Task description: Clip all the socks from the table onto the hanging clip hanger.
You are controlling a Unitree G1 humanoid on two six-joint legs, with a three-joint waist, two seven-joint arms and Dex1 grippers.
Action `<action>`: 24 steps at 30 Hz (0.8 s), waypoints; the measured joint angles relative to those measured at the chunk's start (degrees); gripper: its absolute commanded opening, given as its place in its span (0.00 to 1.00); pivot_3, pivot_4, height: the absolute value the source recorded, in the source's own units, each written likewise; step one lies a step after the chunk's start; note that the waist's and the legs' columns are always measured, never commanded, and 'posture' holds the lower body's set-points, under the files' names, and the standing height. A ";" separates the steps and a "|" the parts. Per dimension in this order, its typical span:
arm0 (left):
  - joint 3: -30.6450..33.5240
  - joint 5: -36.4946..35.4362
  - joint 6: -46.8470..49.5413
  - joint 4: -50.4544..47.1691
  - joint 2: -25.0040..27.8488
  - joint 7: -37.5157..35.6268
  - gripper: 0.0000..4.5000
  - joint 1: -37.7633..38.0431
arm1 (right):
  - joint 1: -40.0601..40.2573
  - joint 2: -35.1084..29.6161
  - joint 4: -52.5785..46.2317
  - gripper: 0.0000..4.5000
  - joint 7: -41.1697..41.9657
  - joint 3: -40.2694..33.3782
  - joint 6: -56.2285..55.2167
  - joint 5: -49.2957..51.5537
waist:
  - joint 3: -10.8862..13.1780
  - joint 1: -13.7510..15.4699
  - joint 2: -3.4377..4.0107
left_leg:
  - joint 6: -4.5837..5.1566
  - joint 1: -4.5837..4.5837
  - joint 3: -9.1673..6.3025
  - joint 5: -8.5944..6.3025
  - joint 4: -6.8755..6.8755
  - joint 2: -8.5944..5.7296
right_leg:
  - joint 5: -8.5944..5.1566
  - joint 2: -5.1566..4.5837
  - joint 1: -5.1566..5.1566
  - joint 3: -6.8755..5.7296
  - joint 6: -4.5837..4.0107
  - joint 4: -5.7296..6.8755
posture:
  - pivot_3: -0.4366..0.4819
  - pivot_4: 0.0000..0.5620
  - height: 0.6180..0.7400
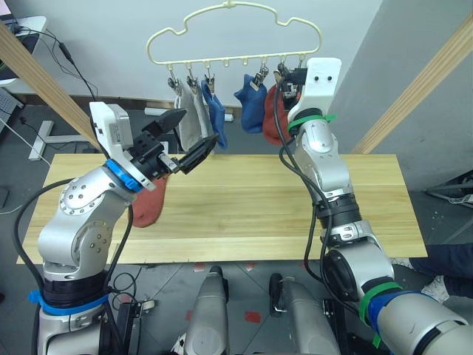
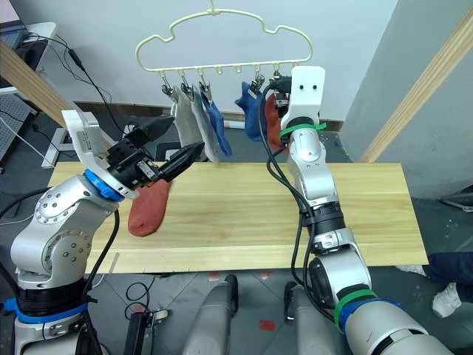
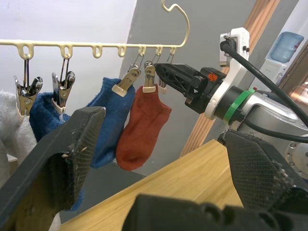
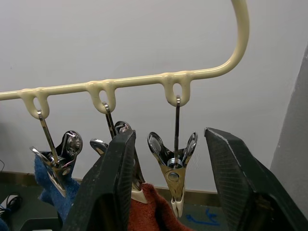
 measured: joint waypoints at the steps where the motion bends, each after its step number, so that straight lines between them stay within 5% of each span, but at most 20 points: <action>1: 0.00 -0.01 0.00 -0.01 0.00 0.01 1.00 0.01 | 0.00 0.00 0.06 0.30 0.02 -0.02 -0.17 0.03 | 0.00 0.01 0.00 | 0.00 0.00 0.00 0.00 0.00 0.00 | 0.00 0.00 0.00 0.00 0.00 0.00 | 0.75 0.68 1.00; 6: 0.00 -0.03 0.00 -0.17 0.00 0.04 1.00 0.14 | -0.02 -0.06 0.11 0.01 0.13 -0.04 -0.88 0.12 | 0.00 0.00 0.00 | 0.00 0.00 0.00 0.00 0.00 0.00 | 0.00 0.00 0.00 0.00 0.00 0.00 | 0.75 0.69 1.00; 15: 2.38 2.84 2.05 1.03 0.62 5.61 1.00 6.67 | -0.07 -7.60 -5.05 0.01 9.58 -0.65 9.48 4.92 | 0.03 0.07 0.04 | 0.00 0.00 -0.01 0.00 -0.02 0.00 | -0.02 -0.04 0.00 -0.01 -0.02 -0.03 | 0.74 0.69 1.00; 24: 4.55 13.22 -5.85 19.48 1.70 6.05 1.00 11.46 | -0.12 -18.32 -16.85 0.01 24.67 0.01 32.55 12.88 | 0.09 0.26 0.11 | 0.01 -0.01 0.01 -0.01 -0.06 0.01 | -0.08 -0.08 -0.04 -0.03 -0.11 -0.05 | 0.69 0.71 1.00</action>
